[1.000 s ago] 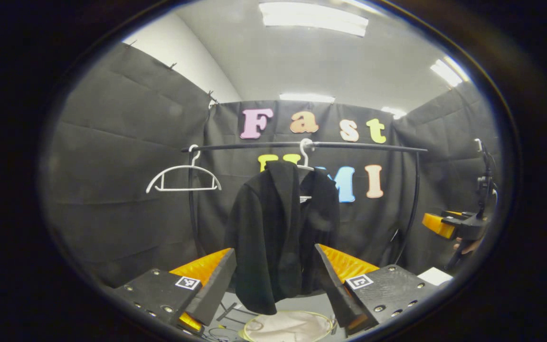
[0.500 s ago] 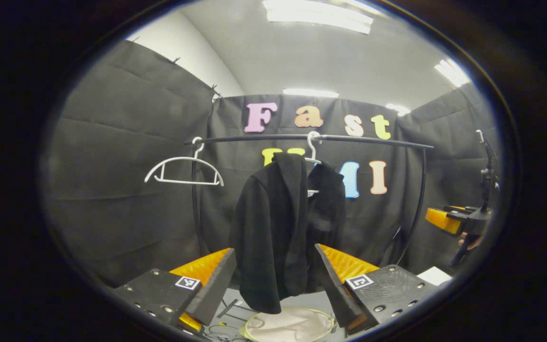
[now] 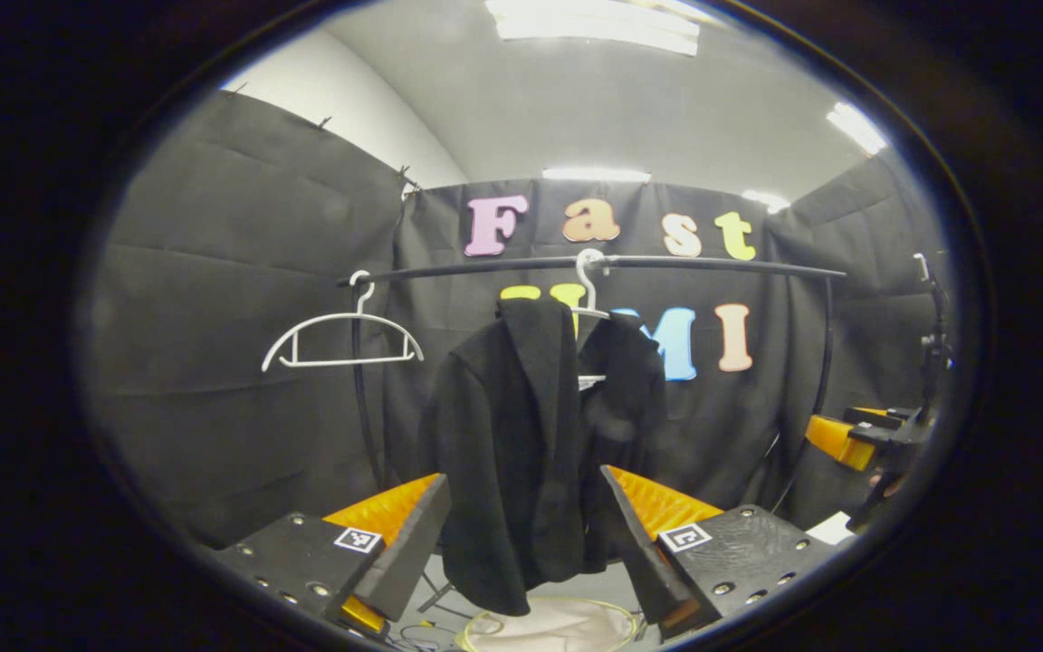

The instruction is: Grasp the clothes on the hanger with both hands and then place them into the laundry hamper below.

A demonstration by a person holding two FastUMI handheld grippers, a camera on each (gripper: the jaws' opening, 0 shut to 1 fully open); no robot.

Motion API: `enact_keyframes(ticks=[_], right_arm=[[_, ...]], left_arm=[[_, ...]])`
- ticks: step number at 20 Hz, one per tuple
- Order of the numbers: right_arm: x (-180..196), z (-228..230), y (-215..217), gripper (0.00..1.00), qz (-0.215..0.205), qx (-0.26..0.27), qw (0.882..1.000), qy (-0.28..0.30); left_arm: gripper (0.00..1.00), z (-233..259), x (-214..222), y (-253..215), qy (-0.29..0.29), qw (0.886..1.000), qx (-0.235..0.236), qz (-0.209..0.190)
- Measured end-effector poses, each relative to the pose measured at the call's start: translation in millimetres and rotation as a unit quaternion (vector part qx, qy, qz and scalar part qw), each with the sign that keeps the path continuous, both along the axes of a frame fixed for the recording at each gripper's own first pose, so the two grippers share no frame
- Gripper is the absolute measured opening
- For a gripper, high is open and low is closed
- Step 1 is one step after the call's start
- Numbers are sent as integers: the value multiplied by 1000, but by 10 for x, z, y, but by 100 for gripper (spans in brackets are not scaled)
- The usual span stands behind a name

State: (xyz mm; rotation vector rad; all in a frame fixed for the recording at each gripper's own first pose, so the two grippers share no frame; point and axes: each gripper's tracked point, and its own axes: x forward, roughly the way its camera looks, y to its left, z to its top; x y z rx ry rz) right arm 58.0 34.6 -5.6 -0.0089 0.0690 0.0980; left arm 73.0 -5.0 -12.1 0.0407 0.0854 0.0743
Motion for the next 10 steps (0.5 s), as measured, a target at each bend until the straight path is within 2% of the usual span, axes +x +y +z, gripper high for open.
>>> enact_keyframes(ticks=[7, 10], right_arm=[[371, -81, -135, 97, 9, 18, 1000, -1], [483, -185, -99, 94, 21, 25, 999, 6]], left_arm=[[95, 90, 701, -222, -7, 1000, -9, 21], [94, 72, 961, -240, -3, 999, -6, 37]])
